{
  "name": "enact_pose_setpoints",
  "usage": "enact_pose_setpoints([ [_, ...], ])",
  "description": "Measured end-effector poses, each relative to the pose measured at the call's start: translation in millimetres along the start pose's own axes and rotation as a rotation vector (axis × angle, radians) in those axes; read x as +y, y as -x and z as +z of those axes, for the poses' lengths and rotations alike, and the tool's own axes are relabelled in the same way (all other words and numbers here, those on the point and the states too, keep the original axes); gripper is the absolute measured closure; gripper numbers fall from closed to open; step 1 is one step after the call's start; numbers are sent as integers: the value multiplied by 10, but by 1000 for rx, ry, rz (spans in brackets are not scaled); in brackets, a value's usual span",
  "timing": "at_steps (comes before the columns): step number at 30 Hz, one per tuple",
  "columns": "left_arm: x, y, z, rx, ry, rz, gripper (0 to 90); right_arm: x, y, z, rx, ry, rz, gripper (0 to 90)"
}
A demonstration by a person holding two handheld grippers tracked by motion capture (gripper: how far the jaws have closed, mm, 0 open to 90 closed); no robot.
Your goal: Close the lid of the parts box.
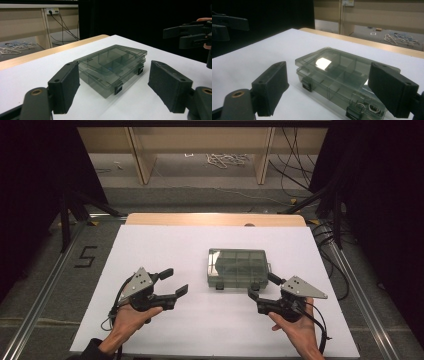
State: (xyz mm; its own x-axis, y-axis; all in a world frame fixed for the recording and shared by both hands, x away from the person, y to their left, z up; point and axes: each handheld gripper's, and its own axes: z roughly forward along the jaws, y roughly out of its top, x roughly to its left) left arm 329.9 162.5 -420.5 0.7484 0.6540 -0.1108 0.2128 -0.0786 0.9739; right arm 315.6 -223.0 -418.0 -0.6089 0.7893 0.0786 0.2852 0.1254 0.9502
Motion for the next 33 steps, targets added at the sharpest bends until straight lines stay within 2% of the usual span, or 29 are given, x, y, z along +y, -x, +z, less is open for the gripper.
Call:
enact_pose_setpoints([
  [2,-5,10,-17,2,0,3,238,2,-2,-10,4,-15,1,168],
  [3,-13,27,-21,10,7,-13,237,0,-6,-9,9,-11,3,168],
  [7,-28,43,-25,2,4,6,235,0,-27,-7,25,4,0,168],
  [9,-25,45,-23,-6,17,2,235,6,-28,-16,22,-5,-5,168],
  [10,-16,44,-37,3,6,8,235,7,-27,-17,22,-6,-4,168],
  [11,-18,48,-37,5,10,-7,235,5,-26,-15,22,-1,-1,168],
  [13,-13,38,-44,4,12,4,234,4,-22,-14,21,-3,-3,168],
  [17,-10,51,-50,2,15,2,233,-1,-24,-1,25,8,-2,168],
  [20,-12,68,-47,0,14,-3,233,4,-29,-6,27,-4,-6,168],
  [24,-9,68,-50,3,16,8,227,3,-30,-4,27,-5,-7,168],
  [26,-8,63,-52,7,20,6,225,-1,-31,5,38,10,4,168],
  [31,-9,56,-51,1,17,7,223,-3,-27,11,28,7,-10,168],
  [33,-13,72,-47,6,18,-14,222,-6,-32,12,30,2,-4,168],
])
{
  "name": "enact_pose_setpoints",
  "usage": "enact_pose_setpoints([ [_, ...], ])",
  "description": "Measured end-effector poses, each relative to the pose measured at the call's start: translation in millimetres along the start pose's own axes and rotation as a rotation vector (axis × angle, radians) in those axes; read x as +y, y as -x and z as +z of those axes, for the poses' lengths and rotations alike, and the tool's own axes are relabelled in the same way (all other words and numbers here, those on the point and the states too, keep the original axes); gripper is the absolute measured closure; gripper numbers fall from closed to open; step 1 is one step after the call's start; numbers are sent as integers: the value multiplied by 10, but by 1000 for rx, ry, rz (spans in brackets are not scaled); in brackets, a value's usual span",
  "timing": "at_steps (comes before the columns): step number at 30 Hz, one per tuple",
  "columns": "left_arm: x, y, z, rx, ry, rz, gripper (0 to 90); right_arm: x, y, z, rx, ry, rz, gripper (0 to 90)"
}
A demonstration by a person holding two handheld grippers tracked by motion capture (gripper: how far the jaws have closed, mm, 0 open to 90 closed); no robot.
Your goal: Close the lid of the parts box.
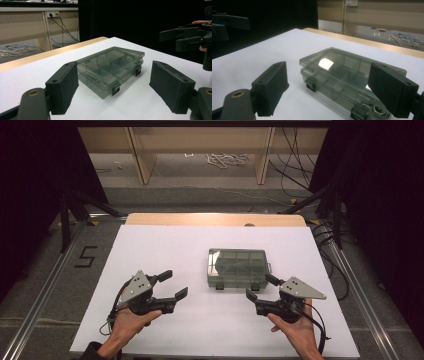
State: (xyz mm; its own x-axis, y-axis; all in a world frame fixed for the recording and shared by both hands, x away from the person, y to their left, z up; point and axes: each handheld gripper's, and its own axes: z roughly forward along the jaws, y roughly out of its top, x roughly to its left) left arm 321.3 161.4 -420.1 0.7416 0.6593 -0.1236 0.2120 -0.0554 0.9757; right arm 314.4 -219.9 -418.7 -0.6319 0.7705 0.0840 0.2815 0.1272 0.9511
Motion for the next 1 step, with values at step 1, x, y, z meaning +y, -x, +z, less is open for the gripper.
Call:
enact_pose_setpoints([
  [1,-1,0,1,-1,0,0,221,-1,0,2,-2,-1,-1,168],
])
